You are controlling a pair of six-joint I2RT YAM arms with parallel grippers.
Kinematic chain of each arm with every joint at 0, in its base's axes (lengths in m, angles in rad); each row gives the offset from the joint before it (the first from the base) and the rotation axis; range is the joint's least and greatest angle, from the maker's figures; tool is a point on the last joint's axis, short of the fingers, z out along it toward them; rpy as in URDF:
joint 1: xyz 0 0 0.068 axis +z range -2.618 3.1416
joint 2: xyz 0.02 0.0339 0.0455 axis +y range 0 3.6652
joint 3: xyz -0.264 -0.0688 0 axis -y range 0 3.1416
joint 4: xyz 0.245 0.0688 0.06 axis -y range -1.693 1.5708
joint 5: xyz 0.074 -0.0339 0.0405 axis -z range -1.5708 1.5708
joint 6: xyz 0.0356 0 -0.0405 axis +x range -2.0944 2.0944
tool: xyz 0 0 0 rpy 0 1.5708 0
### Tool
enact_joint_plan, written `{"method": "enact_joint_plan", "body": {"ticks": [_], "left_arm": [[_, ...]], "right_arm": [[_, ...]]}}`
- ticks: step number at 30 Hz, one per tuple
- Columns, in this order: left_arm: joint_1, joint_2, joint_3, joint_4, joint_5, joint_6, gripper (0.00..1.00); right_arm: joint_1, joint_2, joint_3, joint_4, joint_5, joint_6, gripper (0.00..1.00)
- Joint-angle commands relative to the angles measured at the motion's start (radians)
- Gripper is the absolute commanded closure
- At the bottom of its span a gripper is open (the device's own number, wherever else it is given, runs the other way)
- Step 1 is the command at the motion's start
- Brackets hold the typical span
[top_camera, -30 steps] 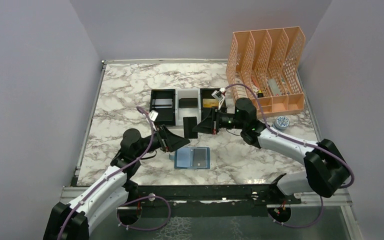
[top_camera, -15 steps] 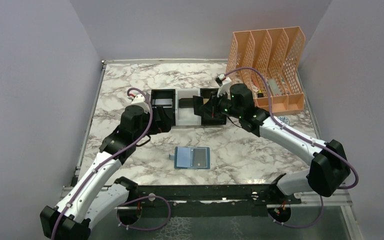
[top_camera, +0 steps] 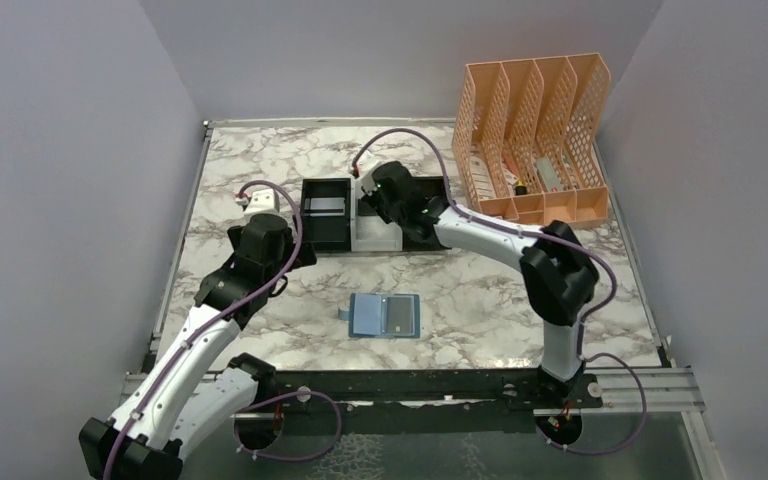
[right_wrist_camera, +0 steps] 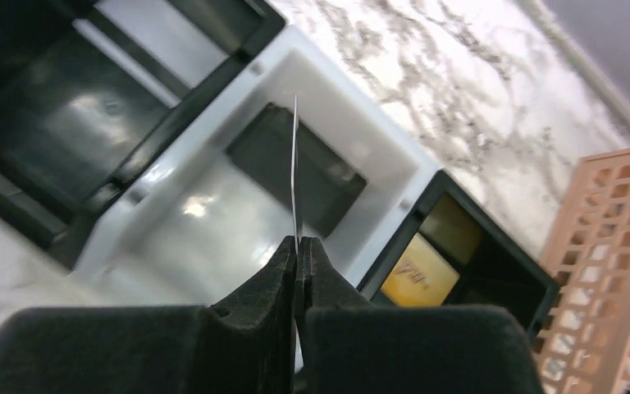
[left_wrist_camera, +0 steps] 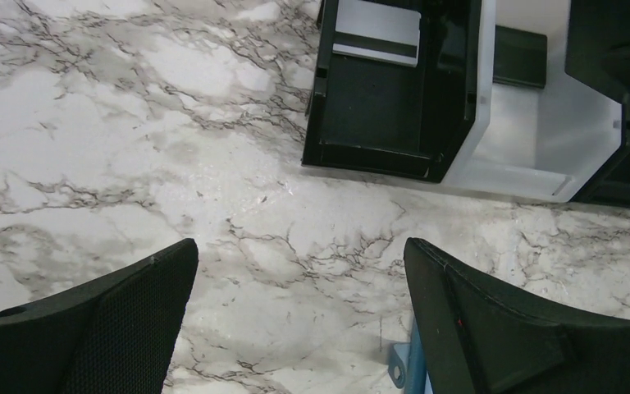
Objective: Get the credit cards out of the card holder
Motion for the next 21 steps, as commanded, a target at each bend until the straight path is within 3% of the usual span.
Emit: {"method": "enact_joint_plan", "body": {"ticks": [1, 9, 13, 21], "left_arm": [[0.006, -0.081, -0.008, -0.016, -0.07, -0.019, 0.01], [0.005, -0.102, -0.004, -0.018, -0.116, -0.004, 0.01], [0.006, -0.106, -0.005, -0.018, -0.112, -0.002, 0.01], [0.005, -0.107, -0.004, -0.018, -0.113, 0.003, 0.01]], "right_arm": [[0.01, 0.161, 0.146, -0.032, 0.227, -0.236, 0.99], [0.01, 0.271, 0.183, 0.096, 0.119, -0.473, 0.99], [0.008, 0.315, 0.19, 0.163, 0.143, -0.585, 0.99], [0.0, 0.385, 0.231, 0.151, 0.119, -0.65, 0.99]]}}
